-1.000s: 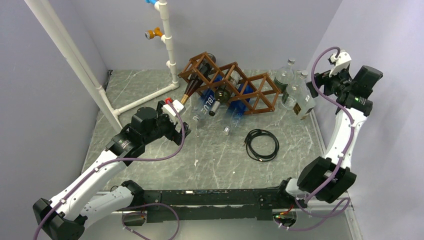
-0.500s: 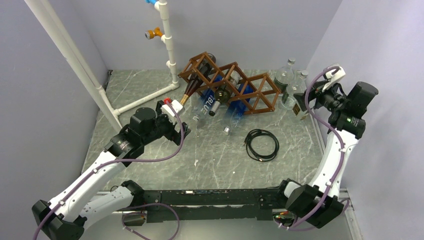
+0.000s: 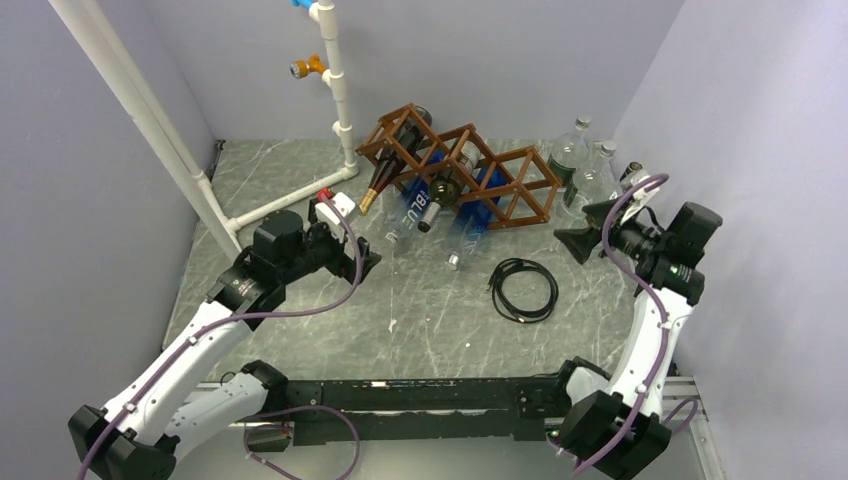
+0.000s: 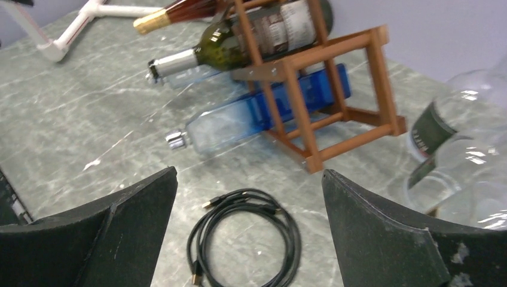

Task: Take the wine bottle off the wine rack
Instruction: Place the wine bottle at the center of the board, then pick up the wine bottle from the wine rack.

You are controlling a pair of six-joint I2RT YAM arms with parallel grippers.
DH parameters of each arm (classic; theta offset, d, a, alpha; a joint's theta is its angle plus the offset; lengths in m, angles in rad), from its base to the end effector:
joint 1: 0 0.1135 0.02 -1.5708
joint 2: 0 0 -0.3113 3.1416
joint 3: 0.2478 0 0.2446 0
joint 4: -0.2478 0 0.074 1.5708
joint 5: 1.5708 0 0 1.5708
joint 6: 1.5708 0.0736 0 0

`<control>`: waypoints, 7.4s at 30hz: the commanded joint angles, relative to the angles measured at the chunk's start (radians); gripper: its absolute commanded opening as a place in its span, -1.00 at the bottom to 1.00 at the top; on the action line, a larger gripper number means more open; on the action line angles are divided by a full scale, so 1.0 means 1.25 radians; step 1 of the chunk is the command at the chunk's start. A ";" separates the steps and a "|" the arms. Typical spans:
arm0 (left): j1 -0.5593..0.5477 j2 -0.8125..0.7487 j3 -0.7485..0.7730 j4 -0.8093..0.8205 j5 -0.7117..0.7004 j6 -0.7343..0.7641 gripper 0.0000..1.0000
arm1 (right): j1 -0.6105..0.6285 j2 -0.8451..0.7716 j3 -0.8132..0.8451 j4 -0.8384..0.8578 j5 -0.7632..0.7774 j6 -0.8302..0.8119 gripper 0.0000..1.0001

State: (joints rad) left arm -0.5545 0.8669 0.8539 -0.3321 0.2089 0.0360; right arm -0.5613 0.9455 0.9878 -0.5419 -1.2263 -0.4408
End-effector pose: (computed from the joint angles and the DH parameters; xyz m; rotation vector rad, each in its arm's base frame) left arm 0.1567 -0.1150 0.3583 0.7018 1.8156 -0.5466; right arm 0.1714 -0.0260 0.3885 -0.5805 1.6659 0.5406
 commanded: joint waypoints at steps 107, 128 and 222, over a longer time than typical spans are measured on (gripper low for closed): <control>0.302 0.683 0.244 0.537 0.389 -0.127 0.99 | 0.065 -0.138 -0.229 0.191 -0.052 0.086 0.94; 0.298 0.818 0.284 0.624 0.407 -0.245 0.66 | 0.065 -0.137 -0.228 0.187 -0.051 0.082 0.94; 0.262 0.471 0.022 0.692 0.370 -0.203 -1.00 | 0.305 0.006 -0.084 0.116 -0.012 0.073 0.92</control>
State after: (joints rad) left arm -0.2123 1.5730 0.8562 0.3233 0.5568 -0.2317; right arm -0.2646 0.8951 0.7502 -0.3878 -1.2560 -0.3485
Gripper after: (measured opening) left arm 0.498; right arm 0.964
